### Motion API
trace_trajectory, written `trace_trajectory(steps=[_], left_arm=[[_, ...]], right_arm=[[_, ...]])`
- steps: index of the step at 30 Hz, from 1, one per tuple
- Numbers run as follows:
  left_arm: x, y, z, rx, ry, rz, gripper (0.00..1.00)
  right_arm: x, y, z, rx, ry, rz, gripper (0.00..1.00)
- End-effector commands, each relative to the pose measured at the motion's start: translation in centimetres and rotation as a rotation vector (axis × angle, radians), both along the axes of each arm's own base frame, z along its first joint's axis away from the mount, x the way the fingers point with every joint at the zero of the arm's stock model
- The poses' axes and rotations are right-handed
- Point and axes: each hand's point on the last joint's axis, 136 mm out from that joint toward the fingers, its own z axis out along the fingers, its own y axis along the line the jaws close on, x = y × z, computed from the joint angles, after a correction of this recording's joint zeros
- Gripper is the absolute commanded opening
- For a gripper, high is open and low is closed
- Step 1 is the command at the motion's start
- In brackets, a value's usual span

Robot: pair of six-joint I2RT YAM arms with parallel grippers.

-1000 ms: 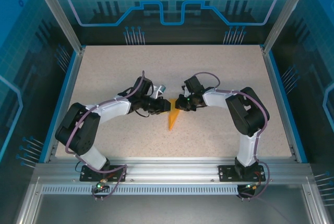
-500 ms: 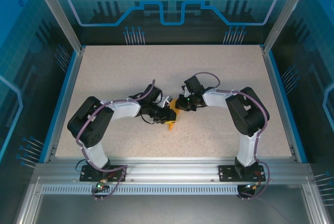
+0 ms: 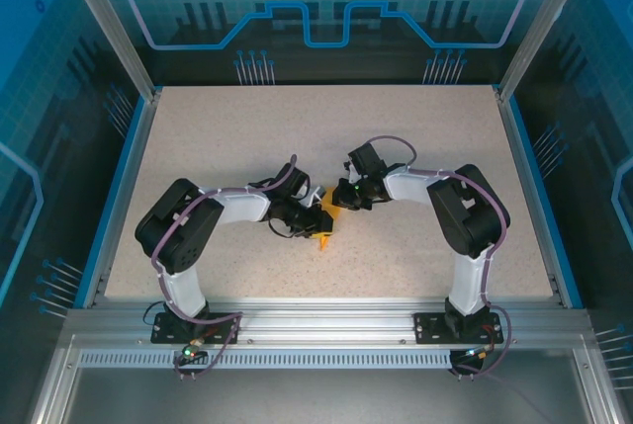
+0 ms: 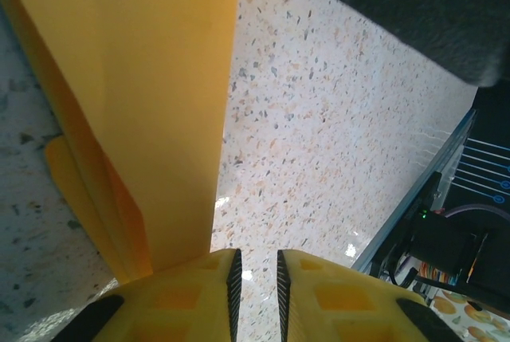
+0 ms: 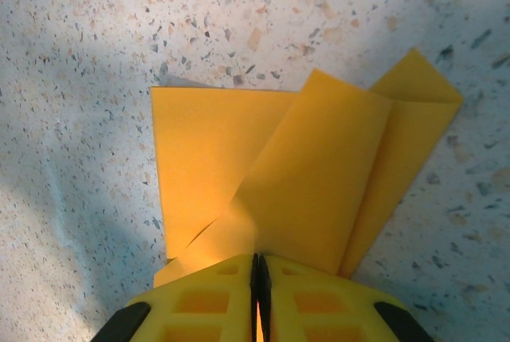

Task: Fold a paper plane with a square sheet of paper (fold left side to right side)
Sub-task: Fold the wing for the fifth time at the center of the table.

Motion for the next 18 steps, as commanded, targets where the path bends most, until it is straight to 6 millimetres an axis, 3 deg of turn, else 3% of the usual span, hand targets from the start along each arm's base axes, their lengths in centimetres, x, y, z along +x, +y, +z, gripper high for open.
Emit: trace_trajectory(steps=[1,18], left_arm=[[-0.6,0.4,-1.1,0.036,0.023,-0.002,0.23],[-2.0,0.5,-2.9,0.071,0.061,-0.013,0.24]], right_arm=[[-2.7,-1.4,-3.6,-0.107,0.113,0.017,0.13],[-2.1,-0.7,-2.8,-0.082,0.089,0.037,0.13]])
